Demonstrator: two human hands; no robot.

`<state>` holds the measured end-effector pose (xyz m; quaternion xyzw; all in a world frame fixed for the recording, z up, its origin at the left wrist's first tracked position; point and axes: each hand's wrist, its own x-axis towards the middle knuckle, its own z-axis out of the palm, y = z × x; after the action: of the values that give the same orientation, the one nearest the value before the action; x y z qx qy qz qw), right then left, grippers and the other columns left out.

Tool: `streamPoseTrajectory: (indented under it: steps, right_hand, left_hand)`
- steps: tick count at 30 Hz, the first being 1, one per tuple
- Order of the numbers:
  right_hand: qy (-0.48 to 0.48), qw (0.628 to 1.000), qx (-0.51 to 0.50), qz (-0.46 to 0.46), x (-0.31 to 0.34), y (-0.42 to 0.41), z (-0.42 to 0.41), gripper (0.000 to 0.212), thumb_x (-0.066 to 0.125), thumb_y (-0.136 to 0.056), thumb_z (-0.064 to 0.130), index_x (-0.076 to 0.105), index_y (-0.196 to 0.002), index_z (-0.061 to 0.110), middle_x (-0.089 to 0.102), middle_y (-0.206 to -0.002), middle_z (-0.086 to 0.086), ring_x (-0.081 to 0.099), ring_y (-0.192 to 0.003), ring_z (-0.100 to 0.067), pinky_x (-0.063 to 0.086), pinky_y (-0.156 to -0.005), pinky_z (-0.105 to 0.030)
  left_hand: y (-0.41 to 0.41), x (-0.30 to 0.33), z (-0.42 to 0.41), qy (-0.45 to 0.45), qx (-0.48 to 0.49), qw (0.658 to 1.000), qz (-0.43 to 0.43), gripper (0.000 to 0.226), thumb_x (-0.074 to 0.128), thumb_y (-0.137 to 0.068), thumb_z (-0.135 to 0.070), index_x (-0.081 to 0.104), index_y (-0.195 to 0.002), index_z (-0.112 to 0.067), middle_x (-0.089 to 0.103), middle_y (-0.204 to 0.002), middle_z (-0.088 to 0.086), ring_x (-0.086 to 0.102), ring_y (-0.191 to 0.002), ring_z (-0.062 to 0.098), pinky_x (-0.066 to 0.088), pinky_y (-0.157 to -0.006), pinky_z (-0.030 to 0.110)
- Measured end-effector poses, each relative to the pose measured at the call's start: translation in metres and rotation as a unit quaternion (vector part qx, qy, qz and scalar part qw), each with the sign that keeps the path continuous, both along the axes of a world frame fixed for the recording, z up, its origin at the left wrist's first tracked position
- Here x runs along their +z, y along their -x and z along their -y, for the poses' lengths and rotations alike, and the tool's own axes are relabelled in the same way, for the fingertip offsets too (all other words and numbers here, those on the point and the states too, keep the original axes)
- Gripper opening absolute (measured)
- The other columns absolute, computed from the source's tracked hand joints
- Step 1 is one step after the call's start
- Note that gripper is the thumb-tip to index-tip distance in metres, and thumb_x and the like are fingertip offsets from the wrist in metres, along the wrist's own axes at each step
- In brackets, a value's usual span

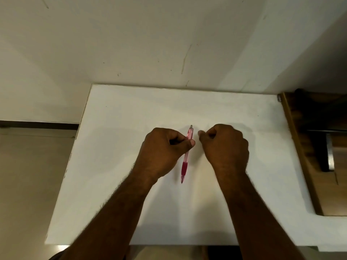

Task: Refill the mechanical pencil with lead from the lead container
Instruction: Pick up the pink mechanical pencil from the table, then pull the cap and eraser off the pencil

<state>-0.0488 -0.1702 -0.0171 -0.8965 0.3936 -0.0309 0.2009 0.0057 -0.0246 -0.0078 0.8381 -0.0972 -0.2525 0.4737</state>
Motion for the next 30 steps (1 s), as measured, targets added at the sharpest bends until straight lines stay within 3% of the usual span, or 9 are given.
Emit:
streamPoseTrajectory:
  steps: [2, 5, 7, 9, 16, 20, 25, 28, 30]
  right_hand:
    - [-0.04, 0.996, -0.014, 0.072, 0.008, 0.0, 0.007, 0.024, 0.067, -0.091, 0.045, 0.069, -0.078, 0.026, 0.066, -0.071, 0.014, 0.067, -0.074, -0.014, 0.041, -0.066, -0.024]
    - [-0.255, 0.946, -0.045, 0.195, 0.021, -0.003, 0.013, 0.013, 0.074, -0.089, 0.032, 0.077, -0.082, 0.022, 0.074, -0.074, 0.011, 0.069, -0.071, -0.006, 0.054, -0.073, -0.028]
    - [-0.359, 0.914, -0.046, 0.184, 0.025, -0.004, 0.011, 0.011, 0.074, -0.089, 0.029, 0.08, -0.089, 0.019, 0.077, -0.078, 0.005, 0.068, -0.062, -0.005, 0.057, -0.071, -0.031]
    - [-0.379, 0.911, -0.026, 0.159, 0.024, -0.003, 0.008, 0.012, 0.073, -0.089, 0.028, 0.08, -0.09, 0.018, 0.078, -0.079, 0.001, 0.066, -0.063, -0.008, 0.057, -0.07, -0.031]
    - [-0.346, 0.925, -0.004, 0.156, 0.021, -0.005, 0.006, 0.009, 0.076, -0.087, 0.028, 0.08, -0.081, 0.022, 0.076, -0.069, 0.005, 0.068, -0.067, -0.011, 0.059, -0.071, -0.031]
    - [-0.326, 0.932, 0.004, 0.155, 0.018, -0.007, 0.005, 0.012, 0.075, -0.088, 0.026, 0.079, -0.078, 0.021, 0.074, -0.069, 0.007, 0.068, -0.069, -0.012, 0.06, -0.078, -0.036]
    - [-0.328, 0.917, -0.052, 0.22, 0.014, -0.008, 0.009, 0.013, 0.075, -0.088, 0.025, 0.076, -0.075, 0.026, 0.072, -0.061, 0.012, 0.067, -0.06, -0.004, 0.059, -0.072, -0.032]
    - [-0.215, 0.961, -0.047, 0.166, 0.003, -0.003, 0.019, 0.014, 0.075, -0.087, 0.032, 0.076, -0.078, 0.022, 0.073, -0.071, 0.01, 0.071, -0.073, -0.012, 0.057, -0.075, -0.033]
    - [-0.115, 0.99, -0.027, 0.079, -0.006, 0.001, 0.021, 0.022, 0.072, -0.088, 0.037, 0.07, -0.071, 0.023, 0.066, -0.067, 0.013, 0.067, -0.071, -0.015, 0.047, -0.066, -0.026]
  left_hand:
    - [0.0, 0.0, 0.0, -0.001, 0.0, 1.0, -0.006, 0.024, 0.078, -0.082, -0.044, 0.079, -0.074, -0.022, 0.071, -0.063, -0.004, 0.067, -0.064, 0.017, 0.06, -0.072, 0.04]
    - [0.0, 0.0, 0.001, -0.005, -0.002, 1.0, -0.011, 0.022, 0.079, -0.082, -0.043, 0.079, -0.075, -0.022, 0.07, -0.063, -0.006, 0.067, -0.064, 0.017, 0.059, -0.072, 0.04]
    - [0.0, 0.0, 0.001, -0.007, -0.006, 1.0, -0.011, 0.023, 0.078, -0.082, -0.043, 0.079, -0.076, -0.021, 0.07, -0.064, -0.005, 0.066, -0.064, 0.018, 0.057, -0.07, 0.037]
    - [0.001, -0.001, 0.002, -0.01, -0.008, 1.0, -0.009, 0.023, 0.078, -0.083, -0.043, 0.08, -0.077, -0.021, 0.069, -0.064, -0.005, 0.065, -0.064, 0.017, 0.054, -0.068, 0.033]
    - [0.001, -0.003, 0.003, -0.019, -0.018, 1.0, 0.005, 0.024, 0.077, -0.082, -0.045, 0.078, -0.074, -0.022, 0.071, -0.065, -0.003, 0.067, -0.066, 0.022, 0.055, -0.066, 0.036]
    - [0.002, -0.005, 0.003, -0.026, -0.028, 0.999, 0.015, 0.025, 0.077, -0.082, -0.046, 0.077, -0.072, -0.024, 0.071, -0.064, -0.005, 0.066, -0.065, 0.018, 0.052, -0.064, 0.032]
    - [0.001, -0.007, 0.001, -0.039, -0.04, 0.998, 0.017, 0.025, 0.078, -0.081, -0.047, 0.077, -0.071, -0.025, 0.068, -0.061, -0.008, 0.059, -0.055, 0.008, 0.045, -0.058, 0.025]
    - [0.003, -0.007, 0.001, -0.031, -0.033, 0.999, 0.01, 0.026, 0.078, -0.081, -0.047, 0.077, -0.07, -0.023, 0.071, -0.064, -0.005, 0.063, -0.06, 0.014, 0.049, -0.061, 0.029]
    - [0.001, -0.007, 0.001, -0.029, -0.026, 0.999, 0.006, 0.027, 0.078, -0.081, -0.046, 0.077, -0.068, -0.022, 0.07, -0.062, -0.006, 0.062, -0.059, 0.012, 0.049, -0.061, 0.027]
